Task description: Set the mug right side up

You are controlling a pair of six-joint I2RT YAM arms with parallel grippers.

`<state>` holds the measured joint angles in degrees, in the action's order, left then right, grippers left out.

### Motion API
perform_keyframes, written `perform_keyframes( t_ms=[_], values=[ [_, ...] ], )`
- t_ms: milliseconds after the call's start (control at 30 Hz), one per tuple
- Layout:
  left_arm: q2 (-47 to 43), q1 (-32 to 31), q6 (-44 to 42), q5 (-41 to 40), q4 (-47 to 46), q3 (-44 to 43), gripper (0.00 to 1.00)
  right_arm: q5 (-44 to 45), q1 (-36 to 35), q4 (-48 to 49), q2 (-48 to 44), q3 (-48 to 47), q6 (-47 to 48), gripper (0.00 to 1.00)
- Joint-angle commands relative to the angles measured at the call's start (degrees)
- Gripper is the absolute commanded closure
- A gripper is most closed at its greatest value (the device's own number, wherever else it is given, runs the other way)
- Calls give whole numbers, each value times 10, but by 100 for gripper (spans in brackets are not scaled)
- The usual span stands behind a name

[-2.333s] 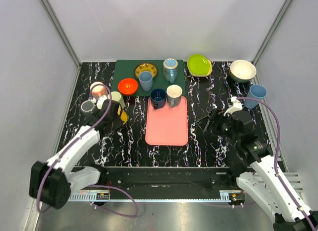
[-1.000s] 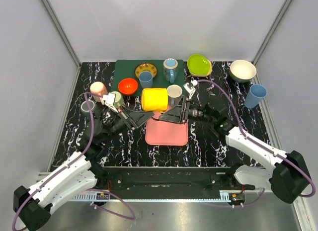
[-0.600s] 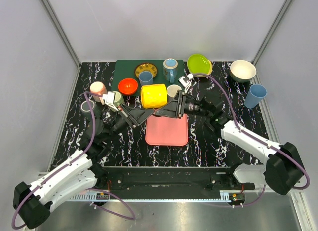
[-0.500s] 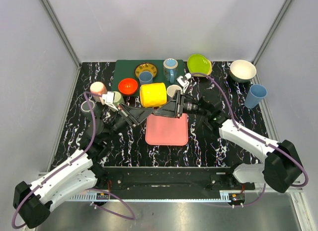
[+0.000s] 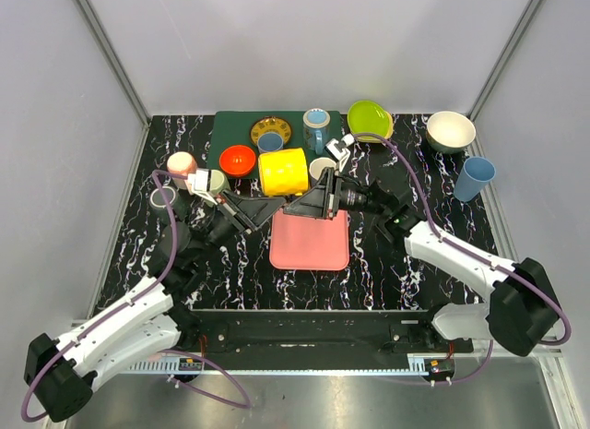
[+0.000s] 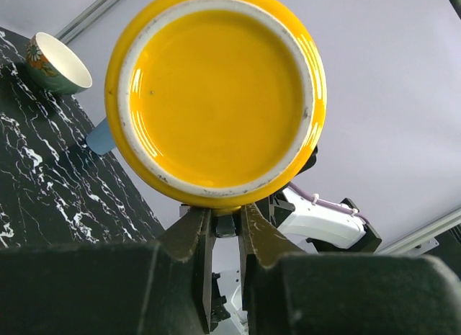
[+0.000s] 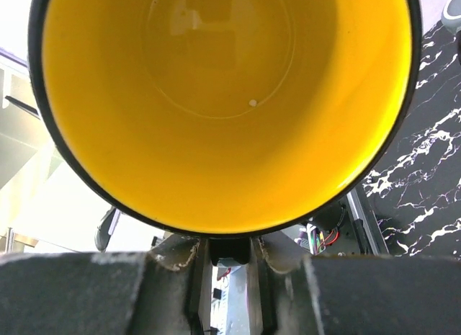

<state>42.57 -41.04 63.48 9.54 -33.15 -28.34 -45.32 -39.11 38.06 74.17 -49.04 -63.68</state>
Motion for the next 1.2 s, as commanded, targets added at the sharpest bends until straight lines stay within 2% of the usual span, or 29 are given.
perform_keyframes(
  t_ms=[0, 100, 133, 200, 233, 267, 333, 567, 667, 700, 733, 767, 800, 833, 900, 1000, 1167],
  values=[
    [-14, -29, -20, 92, -36, 7, 100, 52, -13, 18, -25, -11, 19, 100],
    [-25, -29, -29, 88, -14, 7, 100, 72, -14, -33, -38, -18, 53, 100],
    [-27, -29, -32, 82, -1, 6, 91, 77, -13, -78, -42, -27, 67, 100],
    [-40, -29, -48, 62, 19, 7, 80, 101, -14, -117, -66, -35, 105, 100],
    [-44, -29, -50, 54, 26, 8, 64, 110, -14, -174, -75, -40, 124, 100],
    [-49, -29, -54, 40, 33, 9, 54, 121, -14, -210, -90, -48, 163, 100],
    [-61, -29, -63, 22, 53, 9, 42, 151, -14, -285, -106, -61, 191, 100],
    [-81, -29, -84, -35, 125, 11, 25, 258, -13, -494, -152, -86, 308, 100],
    [-112, -28, -107, -110, 249, -6, 24, 368, -26, -623, -133, -108, 375, 100],
    [-120, -28, -113, -135, 327, -11, 24, 422, -29, -648, -127, -112, 389, 100],
    [-127, -28, -118, -195, 375, -28, 24, 443, -31, -690, -118, -113, 399, 100],
    [-137, -28, -121, -225, 421, -37, 24, 464, -34, -707, -104, -112, 414, 100],
    [-140, -28, -122, -255, 504, -46, 24, 493, -35, -714, -96, -105, 418, 100],
    [-142, -28, -112, -317, 546, -66, 24, 506, -36, -727, -86, -102, 421, 100],
    [-138, -28, -101, -369, 644, -87, 25, 528, -37, -733, -54, -97, 426, 100],
    [-136, -28, -102, -413, 695, -116, 25, 544, -36, -710, -10, -95, 426, 100],
    [-145, -28, -122, -422, 705, -131, 25, 560, -37, -687, 80, -120, 430, 100]
  ],
)
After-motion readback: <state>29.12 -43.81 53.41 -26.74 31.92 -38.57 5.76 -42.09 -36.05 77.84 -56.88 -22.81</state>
